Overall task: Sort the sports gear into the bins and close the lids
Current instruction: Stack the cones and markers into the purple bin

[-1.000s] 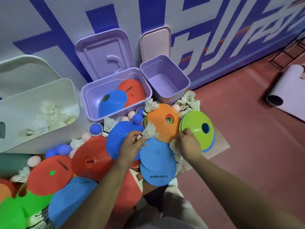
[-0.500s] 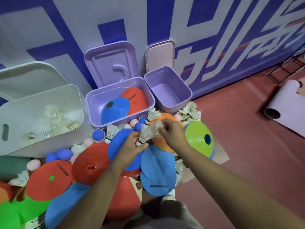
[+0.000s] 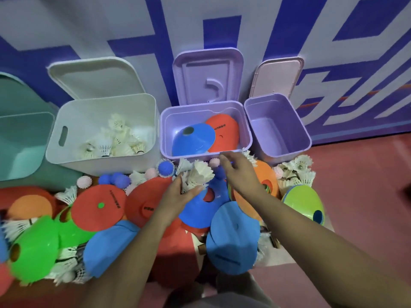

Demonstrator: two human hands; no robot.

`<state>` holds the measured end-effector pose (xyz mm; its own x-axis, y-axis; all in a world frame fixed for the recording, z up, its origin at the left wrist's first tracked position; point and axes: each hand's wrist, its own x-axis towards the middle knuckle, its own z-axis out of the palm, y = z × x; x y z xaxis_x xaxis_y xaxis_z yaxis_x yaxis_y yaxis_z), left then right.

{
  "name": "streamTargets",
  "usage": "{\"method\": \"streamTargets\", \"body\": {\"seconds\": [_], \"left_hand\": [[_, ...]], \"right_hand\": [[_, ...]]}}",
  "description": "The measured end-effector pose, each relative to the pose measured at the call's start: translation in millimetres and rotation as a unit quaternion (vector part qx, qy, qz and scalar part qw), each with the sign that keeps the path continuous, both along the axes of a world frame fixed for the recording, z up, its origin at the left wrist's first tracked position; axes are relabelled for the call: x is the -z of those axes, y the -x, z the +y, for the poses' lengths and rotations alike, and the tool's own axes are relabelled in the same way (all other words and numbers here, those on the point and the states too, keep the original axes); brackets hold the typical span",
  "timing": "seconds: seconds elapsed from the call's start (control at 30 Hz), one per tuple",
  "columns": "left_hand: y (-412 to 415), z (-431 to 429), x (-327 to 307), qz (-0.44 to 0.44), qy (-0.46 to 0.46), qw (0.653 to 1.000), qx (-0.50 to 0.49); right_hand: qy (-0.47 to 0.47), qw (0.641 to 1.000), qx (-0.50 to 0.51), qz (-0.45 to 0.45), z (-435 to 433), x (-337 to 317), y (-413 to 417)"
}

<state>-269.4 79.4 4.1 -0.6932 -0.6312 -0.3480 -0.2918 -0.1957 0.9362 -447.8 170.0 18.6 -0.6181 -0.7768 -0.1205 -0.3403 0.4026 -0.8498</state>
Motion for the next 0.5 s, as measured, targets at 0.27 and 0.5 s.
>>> {"method": "streamTargets", "body": {"seconds": [0.27,0.5], "left_hand": [[14,-3,5,-0.007,-0.025,0.999,-0.043],[13,-7,7,-0.023,-0.012,0.998,-0.055]], "right_hand": [[-0.205,0.97,0.051,0.121,17,46,55],[-0.013,0.991,0.055,0.124,17,-5,50]]}}
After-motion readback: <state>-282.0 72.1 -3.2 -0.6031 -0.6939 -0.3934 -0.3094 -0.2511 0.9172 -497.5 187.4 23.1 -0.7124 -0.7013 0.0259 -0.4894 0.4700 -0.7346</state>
